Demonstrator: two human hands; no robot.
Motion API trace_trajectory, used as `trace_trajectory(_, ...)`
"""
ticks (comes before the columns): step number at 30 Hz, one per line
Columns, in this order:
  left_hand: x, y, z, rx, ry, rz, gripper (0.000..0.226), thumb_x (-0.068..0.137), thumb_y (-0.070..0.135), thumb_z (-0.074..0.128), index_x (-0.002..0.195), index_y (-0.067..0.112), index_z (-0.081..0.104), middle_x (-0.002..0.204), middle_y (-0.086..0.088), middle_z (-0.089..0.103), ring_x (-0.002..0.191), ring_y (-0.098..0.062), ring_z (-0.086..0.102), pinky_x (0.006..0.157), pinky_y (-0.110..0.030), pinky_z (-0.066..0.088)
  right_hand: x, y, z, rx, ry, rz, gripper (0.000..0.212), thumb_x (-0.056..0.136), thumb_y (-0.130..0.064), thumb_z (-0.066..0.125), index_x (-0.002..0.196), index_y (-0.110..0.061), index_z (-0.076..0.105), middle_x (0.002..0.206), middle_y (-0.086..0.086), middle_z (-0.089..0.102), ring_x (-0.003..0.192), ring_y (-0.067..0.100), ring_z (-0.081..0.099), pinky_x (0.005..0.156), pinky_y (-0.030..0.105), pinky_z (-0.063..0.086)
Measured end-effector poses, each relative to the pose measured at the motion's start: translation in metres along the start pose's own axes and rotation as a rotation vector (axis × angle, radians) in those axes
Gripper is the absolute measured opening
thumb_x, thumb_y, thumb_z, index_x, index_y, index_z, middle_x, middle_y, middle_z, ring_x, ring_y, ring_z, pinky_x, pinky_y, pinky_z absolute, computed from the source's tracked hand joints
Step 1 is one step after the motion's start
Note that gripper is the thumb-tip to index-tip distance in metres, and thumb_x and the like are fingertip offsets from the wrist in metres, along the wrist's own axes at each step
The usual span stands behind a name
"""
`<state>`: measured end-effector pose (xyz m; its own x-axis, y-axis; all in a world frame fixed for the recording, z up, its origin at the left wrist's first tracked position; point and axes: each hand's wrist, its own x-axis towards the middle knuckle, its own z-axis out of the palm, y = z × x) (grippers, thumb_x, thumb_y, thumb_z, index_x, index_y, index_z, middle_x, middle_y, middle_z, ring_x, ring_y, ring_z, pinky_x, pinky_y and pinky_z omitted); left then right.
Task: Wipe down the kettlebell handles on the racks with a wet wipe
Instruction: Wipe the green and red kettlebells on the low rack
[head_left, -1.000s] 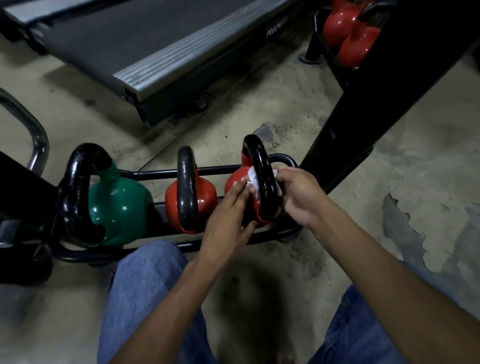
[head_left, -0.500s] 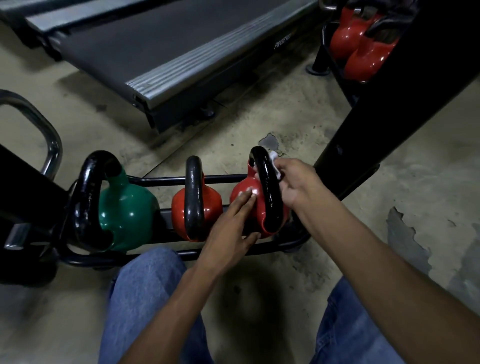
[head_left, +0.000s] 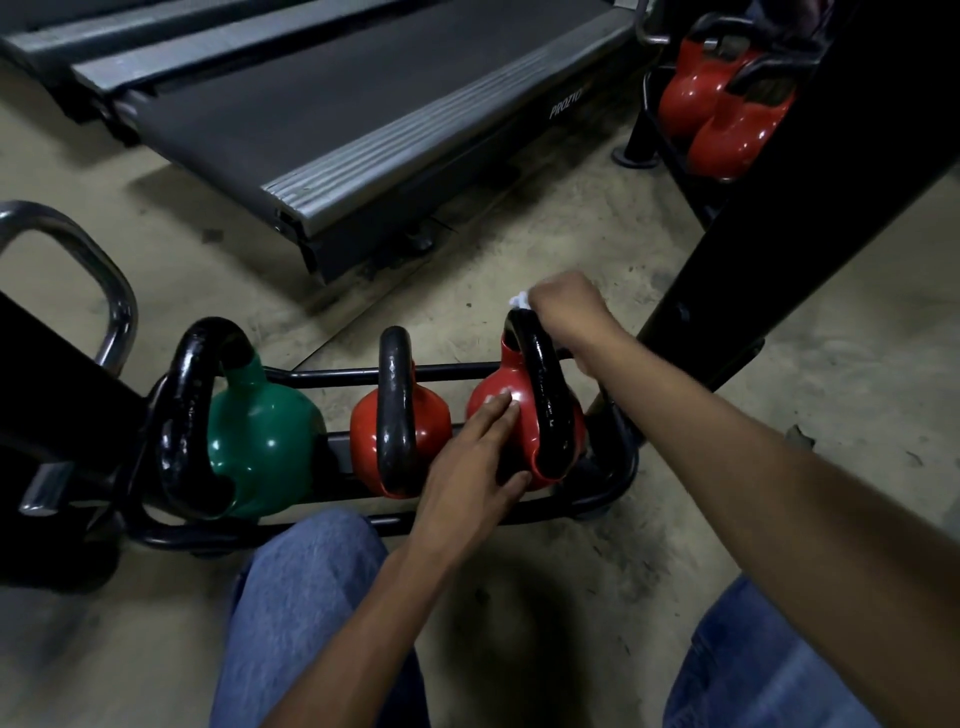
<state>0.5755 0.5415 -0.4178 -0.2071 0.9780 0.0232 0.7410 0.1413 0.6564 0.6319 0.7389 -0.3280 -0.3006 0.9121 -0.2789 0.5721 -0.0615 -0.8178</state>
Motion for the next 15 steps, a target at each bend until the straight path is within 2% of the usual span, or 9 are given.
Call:
trace_trajectory(3, -0.003, -0.002, 0.000, -0.020, 0.012, 0.024, 0.089, 0.091, 0.033, 0.076, 0.164, 0.031, 0.024, 0.170, 0.018, 0.016, 0.155, -0.007, 0.021, 0.124, -0.025, 0.016, 0.013, -0.027, -0.002, -0.529, -0.189, -0.175, 0.024, 0.091, -0.018, 0.063, 0.099, -0.004, 0.080, 0.104, 0.010, 0.078, 0.099, 0.028, 0.073, 0.091, 0.041, 0.059)
trace_trajectory(5, -0.003, -0.004, 0.000, -0.029, 0.013, 0.038, 0.088, 0.091, 0.032, 0.076, 0.163, 0.031, 0.026, 0.171, 0.017, 0.016, 0.155, -0.006, 0.021, 0.124, -0.023, 0.015, 0.013, -0.044, 0.006, -0.914, -0.286, -0.329, 0.023, 0.096, -0.016, 0.058, 0.101, -0.004, 0.076, 0.105, 0.012, 0.076, 0.095, 0.028, 0.069, 0.084, 0.039, 0.058)
trace_trajectory(7, -0.002, -0.004, -0.001, -0.031, 0.017, 0.054, 0.086, 0.091, 0.030, 0.076, 0.163, 0.028, 0.028, 0.171, 0.014, 0.018, 0.155, -0.008, 0.023, 0.125, -0.026, 0.019, -0.001, -0.057, 0.018, -1.278, -0.372, -0.481, 0.013, 0.098, -0.012, 0.057, 0.092, -0.005, 0.067, 0.102, 0.012, 0.069, 0.087, 0.029, 0.064, 0.072, 0.037, 0.053)
trace_trajectory(9, 0.000, -0.003, -0.002, -0.035, 0.008, 0.060, 0.085, 0.091, 0.028, 0.075, 0.163, 0.026, 0.028, 0.171, 0.013, 0.018, 0.154, -0.010, 0.025, 0.125, -0.030, 0.025, -0.016, -0.060, 0.030, -1.573, -0.426, -0.574, 0.009, 0.099, -0.007, 0.058, 0.103, -0.009, 0.066, 0.104, 0.010, 0.064, 0.084, 0.026, 0.058, 0.066, 0.036, 0.047)
trace_trajectory(12, 0.001, -0.004, -0.003, -0.064, 0.002, 0.058, 0.085, 0.091, 0.026, 0.074, 0.163, 0.026, 0.029, 0.171, 0.015, 0.017, 0.154, -0.008, 0.025, 0.126, -0.032, 0.028, -0.027, -0.053, 0.041, -1.837, -0.441, -0.698, 0.023, 0.101, -0.006, 0.057, 0.122, -0.011, 0.065, 0.116, 0.006, 0.068, 0.085, 0.023, 0.058, 0.062, 0.034, 0.043)
trace_trajectory(15, 0.001, -0.006, -0.002, -0.082, 0.003, 0.064, 0.085, 0.090, 0.024, 0.074, 0.163, 0.026, 0.030, 0.171, 0.015, 0.018, 0.155, -0.006, 0.023, 0.126, -0.033, 0.027, -0.024, -0.047, 0.041, -1.817, -0.376, -0.728, 0.024, 0.100, -0.003, 0.058, 0.120, -0.011, 0.066, 0.121, 0.006, 0.068, 0.101, 0.025, 0.068, 0.065, 0.033, 0.044)
